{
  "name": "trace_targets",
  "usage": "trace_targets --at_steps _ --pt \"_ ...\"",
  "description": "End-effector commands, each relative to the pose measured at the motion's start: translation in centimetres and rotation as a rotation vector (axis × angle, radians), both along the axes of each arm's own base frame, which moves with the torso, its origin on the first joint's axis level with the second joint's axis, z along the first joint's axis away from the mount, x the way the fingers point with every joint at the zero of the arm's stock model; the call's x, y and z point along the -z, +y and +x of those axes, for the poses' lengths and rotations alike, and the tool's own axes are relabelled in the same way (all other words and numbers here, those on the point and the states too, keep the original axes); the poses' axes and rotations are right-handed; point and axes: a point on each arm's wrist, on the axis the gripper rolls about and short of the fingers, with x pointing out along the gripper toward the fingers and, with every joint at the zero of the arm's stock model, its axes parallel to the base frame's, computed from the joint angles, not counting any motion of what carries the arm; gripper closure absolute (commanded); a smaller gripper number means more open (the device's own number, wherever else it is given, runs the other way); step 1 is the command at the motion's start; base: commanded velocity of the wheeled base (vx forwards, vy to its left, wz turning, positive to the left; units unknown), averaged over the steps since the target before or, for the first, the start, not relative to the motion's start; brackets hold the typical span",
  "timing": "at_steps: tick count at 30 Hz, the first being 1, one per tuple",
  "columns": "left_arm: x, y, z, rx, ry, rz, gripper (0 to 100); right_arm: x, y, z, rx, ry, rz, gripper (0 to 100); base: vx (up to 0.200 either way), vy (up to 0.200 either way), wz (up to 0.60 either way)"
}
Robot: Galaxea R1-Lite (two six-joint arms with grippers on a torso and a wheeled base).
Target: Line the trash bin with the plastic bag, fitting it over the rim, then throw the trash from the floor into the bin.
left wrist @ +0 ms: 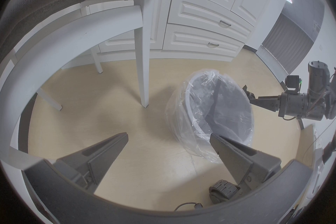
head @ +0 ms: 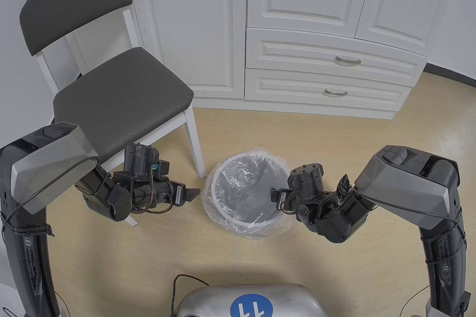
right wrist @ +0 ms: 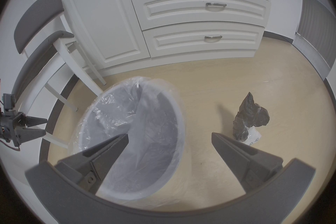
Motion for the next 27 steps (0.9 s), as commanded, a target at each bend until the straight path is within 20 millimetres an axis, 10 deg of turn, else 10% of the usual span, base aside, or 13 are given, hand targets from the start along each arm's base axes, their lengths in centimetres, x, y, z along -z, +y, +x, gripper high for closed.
trace_targets --at_steps 1,27 --pt "0.1 0.0 0.0 0.003 0.002 0.003 0 1.5 0.2 0.1 -0.005 0.018 -0.010 0 0.000 0.000 0.00" --pt "0.5 -0.2 -1.2 0.017 0.031 0.015 0 3.3 -0.9 -0.1 -0.024 0.087 -0.040 0 0.000 0.000 0.00"
